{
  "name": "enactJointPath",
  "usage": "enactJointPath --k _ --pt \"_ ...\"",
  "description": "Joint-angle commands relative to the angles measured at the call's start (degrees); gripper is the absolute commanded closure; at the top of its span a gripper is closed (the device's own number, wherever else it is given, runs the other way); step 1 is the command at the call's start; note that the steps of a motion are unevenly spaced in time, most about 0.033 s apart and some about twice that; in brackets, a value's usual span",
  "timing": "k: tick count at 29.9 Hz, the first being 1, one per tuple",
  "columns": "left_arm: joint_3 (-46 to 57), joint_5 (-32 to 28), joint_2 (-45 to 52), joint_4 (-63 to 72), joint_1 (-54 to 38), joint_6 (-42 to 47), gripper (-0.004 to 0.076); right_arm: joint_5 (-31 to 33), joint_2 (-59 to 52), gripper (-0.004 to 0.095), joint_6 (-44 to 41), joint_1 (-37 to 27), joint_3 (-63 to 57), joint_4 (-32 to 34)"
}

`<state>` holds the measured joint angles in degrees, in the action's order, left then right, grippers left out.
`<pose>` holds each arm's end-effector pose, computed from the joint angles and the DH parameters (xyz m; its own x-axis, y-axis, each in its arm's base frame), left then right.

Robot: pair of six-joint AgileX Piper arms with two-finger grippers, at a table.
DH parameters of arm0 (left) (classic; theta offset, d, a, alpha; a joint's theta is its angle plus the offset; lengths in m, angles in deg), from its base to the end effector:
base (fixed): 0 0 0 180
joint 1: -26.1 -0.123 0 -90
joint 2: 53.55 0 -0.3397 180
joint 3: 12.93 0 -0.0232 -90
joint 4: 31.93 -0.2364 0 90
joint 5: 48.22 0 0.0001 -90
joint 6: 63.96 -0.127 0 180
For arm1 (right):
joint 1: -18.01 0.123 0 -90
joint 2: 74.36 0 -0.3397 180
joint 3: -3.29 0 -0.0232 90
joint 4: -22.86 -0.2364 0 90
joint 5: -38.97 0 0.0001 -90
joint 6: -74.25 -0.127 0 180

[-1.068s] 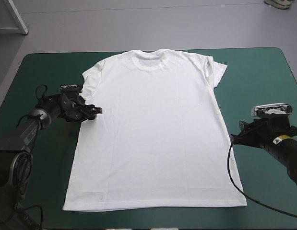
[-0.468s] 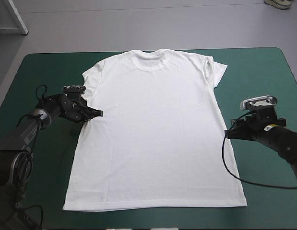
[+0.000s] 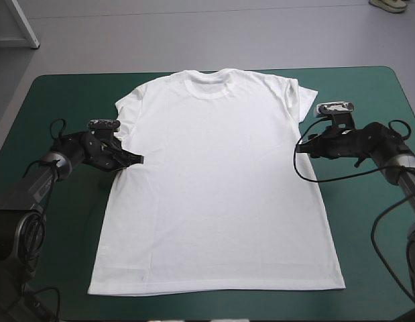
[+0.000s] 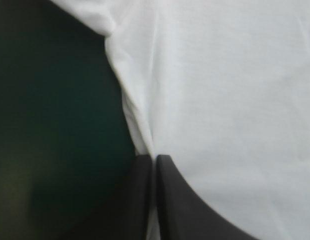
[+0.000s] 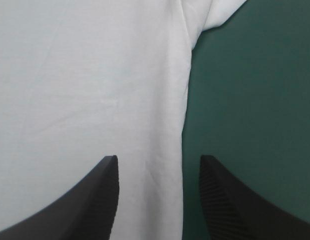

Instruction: Fold the cloth

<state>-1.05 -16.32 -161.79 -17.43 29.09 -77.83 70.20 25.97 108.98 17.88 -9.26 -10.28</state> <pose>0.3816 -0.0368 0.2367 -0.8718 0.0713 -0.4847 0.1380 0.9850 -0.1034 0.3664 0.0352 0.2936 -0.7427 -0.0912 -0.6634 -0.2539 0.9551 0.1530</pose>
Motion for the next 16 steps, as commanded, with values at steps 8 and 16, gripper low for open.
enactJointPath --k 8,16 --pt "-1.44 0.07 2.0 0.92 0.12 -0.03 0.0703 1.59 7.27 0.0462 1.06 1.04 6.47 -1.33" --pt "-1.44 0.17 2.0 0.78 0.12 -0.03 0.0703 1.69 11.98 0.0512 -0.47 3.43 6.47 4.47"
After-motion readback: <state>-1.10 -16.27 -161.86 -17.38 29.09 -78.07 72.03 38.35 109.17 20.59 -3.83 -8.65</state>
